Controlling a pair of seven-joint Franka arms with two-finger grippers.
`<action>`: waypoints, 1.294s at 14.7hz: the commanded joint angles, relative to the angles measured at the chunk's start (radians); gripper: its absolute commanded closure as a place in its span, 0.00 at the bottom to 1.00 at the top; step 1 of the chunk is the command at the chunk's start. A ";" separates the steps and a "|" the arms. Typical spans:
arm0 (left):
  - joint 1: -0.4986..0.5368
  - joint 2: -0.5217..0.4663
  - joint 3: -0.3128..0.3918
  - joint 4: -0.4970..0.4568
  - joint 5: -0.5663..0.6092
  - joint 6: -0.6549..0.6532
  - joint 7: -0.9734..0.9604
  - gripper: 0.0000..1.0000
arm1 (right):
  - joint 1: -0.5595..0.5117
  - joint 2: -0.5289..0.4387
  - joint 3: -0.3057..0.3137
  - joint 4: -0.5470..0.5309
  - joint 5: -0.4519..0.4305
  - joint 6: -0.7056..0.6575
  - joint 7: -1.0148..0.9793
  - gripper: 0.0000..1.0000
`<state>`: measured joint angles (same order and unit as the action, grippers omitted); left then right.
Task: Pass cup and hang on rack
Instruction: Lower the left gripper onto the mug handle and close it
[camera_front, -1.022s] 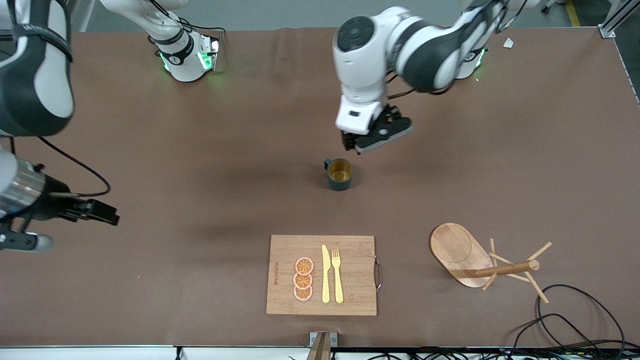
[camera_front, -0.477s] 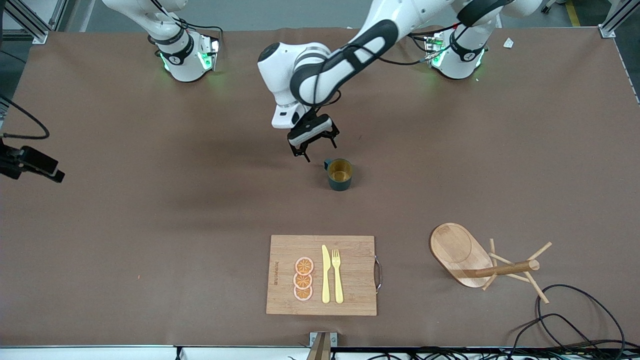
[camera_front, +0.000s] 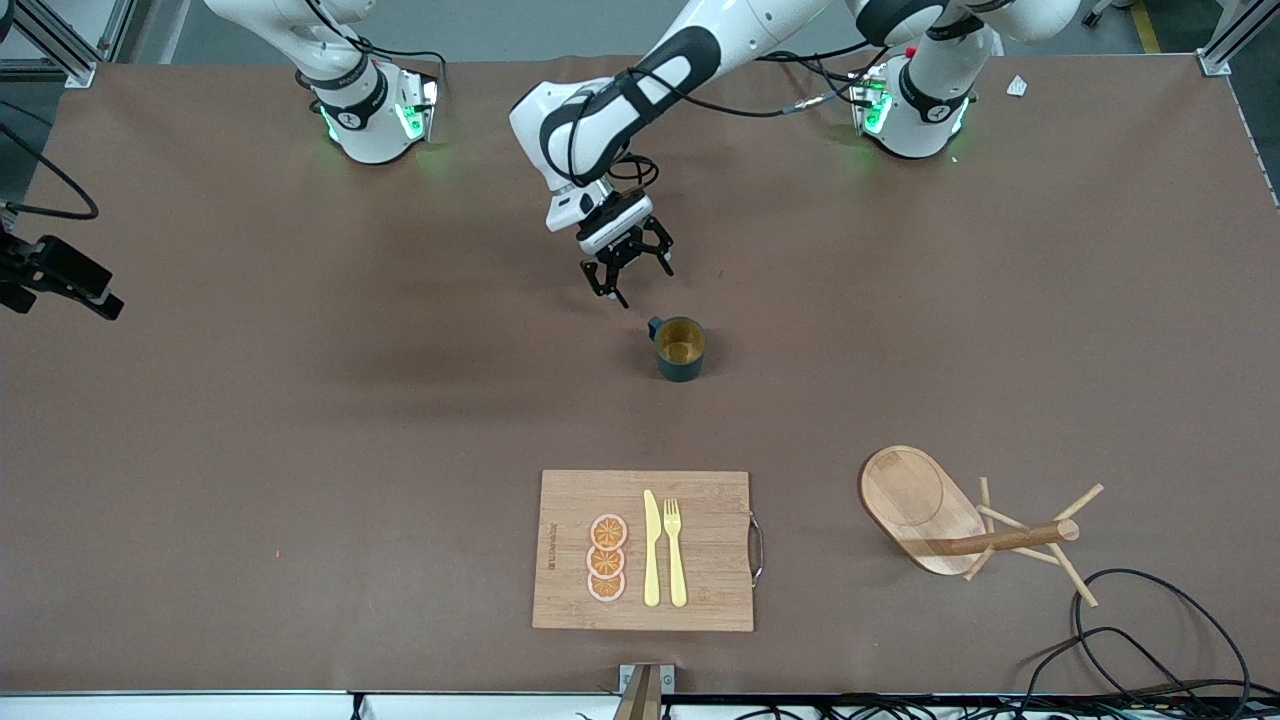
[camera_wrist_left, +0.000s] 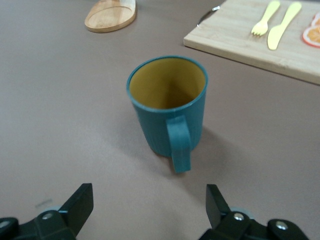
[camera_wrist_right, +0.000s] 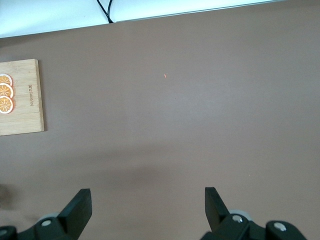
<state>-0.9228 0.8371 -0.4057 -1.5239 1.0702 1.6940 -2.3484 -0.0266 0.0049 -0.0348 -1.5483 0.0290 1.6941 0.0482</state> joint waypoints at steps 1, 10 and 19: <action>-0.007 0.023 0.008 0.004 0.069 -0.011 -0.055 0.04 | -0.015 -0.042 0.015 -0.044 -0.014 0.012 -0.007 0.00; 0.002 0.077 0.056 0.017 0.225 0.003 -0.045 0.15 | -0.012 -0.036 0.018 0.005 -0.006 -0.134 -0.017 0.00; 0.012 0.097 0.057 0.033 0.211 0.003 -0.055 0.40 | -0.009 -0.036 0.020 0.004 -0.006 -0.136 -0.018 0.00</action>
<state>-0.9128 0.9195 -0.3476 -1.5144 1.2740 1.6950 -2.3968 -0.0266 -0.0152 -0.0240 -1.5381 0.0280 1.5679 0.0433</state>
